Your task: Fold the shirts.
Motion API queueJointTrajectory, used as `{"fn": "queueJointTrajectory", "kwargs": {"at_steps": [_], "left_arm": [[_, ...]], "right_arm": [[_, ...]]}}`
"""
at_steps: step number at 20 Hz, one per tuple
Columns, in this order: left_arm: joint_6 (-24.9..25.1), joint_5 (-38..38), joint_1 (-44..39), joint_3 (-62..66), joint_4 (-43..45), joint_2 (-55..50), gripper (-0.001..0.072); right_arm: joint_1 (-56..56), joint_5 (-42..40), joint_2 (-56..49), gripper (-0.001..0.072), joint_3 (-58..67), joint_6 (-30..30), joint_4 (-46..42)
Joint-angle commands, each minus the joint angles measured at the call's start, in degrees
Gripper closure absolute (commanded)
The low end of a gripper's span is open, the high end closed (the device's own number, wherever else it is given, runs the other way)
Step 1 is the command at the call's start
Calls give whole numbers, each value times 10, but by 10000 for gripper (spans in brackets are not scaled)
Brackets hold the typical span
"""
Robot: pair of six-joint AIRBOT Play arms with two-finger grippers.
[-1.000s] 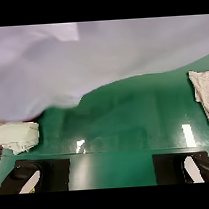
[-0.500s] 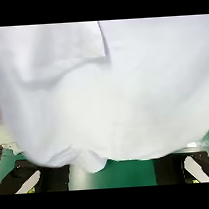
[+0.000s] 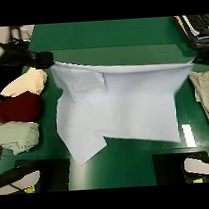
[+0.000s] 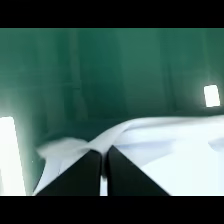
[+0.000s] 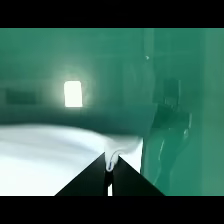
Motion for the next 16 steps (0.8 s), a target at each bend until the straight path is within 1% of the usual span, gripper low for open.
{"fn": "queueJointTrajectory", "kwargs": {"at_steps": [1, 3, 5, 6, 7, 9, 10, 11, 12, 14, 16], "left_arm": [[3, 132, 0, 3, -5, -104, 675], [4, 144, 0, 42, -4, -143, 674], [13, 138, 2, 68, -2, -154, 674], [21, 123, 2, 76, 3, -153, 674], [24, 90, 2, 82, 13, -151, 674], [23, -13, 2, 86, 59, -149, 675], [19, -63, 2, 82, 78, -149, 675], [17, -97, 2, 72, 88, -149, 675], [17, -116, 2, 57, 88, -149, 675], [15, -116, 1, 15, 83, -149, 674], [-20, -99, 2, -27, 83, -149, 673]], "right_arm": [[26, -68, -112, 699, 21, 1, 4], [28, -75, -153, 700, 79, 1, 5], [30, -70, -169, 699, 117, 1, 4], [30, -58, -169, 699, 125, 0, 1], [30, -43, -165, 700, 123, 0, -3], [30, -28, -140, 700, 82, 0, -8], [30, -34, -121, 700, 45, 1, -18], [30, -41, -105, 700, 10, 1, -15], [30, -49, -89, 699, -26, 1, -15], [37, -73, -60, 699, -99, 1, -14], [50, -86, -47, 698, -146, 1, -10]]}}
